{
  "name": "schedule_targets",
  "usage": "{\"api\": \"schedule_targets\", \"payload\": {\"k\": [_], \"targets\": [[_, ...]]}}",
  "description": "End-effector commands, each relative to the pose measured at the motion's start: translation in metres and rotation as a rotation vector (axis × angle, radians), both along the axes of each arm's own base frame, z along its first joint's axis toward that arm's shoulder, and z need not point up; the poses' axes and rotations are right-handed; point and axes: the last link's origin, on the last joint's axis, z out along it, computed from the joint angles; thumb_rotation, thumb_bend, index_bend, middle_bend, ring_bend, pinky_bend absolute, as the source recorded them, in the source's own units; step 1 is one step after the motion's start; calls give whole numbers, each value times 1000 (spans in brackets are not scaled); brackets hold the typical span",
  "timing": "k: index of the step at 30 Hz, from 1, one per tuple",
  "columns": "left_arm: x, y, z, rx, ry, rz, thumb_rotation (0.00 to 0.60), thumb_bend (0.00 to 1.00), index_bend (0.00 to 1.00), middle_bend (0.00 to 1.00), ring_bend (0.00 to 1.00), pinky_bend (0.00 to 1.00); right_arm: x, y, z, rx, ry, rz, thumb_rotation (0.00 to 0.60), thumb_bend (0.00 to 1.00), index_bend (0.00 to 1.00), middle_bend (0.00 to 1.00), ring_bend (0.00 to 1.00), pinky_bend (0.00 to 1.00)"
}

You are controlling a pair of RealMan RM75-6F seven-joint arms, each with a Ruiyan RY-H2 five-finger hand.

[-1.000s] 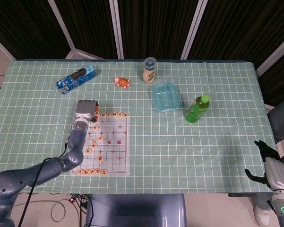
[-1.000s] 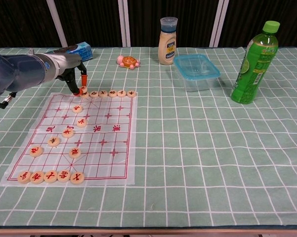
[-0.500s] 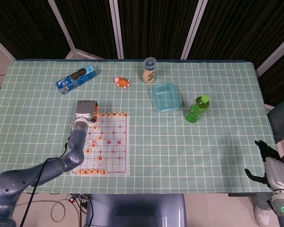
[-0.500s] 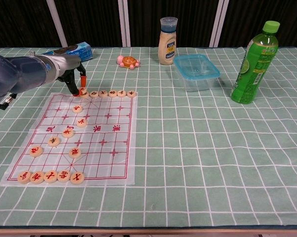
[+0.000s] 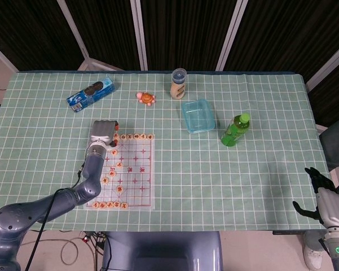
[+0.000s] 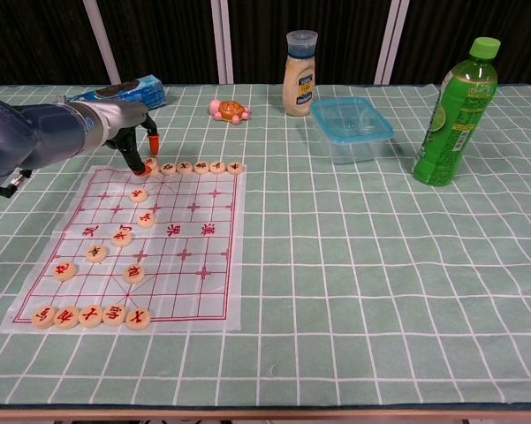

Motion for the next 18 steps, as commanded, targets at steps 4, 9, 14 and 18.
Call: {"api": "schedule_targets", "payload": {"k": [4, 9, 14, 18], "targets": [[4, 3, 11, 33, -46, 1, 600, 252, 324, 951, 920, 956, 0, 0, 0, 1, 0, 1, 600, 329, 0, 0, 0, 0], [9, 1, 36, 110, -126, -25, 600, 200, 285, 865, 843, 885, 0, 0, 0, 3, 6, 6, 600, 329, 0, 0, 0, 0], [2, -23, 72, 188, -188, -91, 600, 131, 132, 502, 532, 605, 1, 0, 0, 5, 19, 16, 600, 329, 0, 0, 0, 0], [-19, -59, 102, 246, -155, -172, 600, 17, 10, 168, 229, 356, 1, -1, 0, 3, 42, 31, 600, 329, 0, 0, 0, 0]]}}
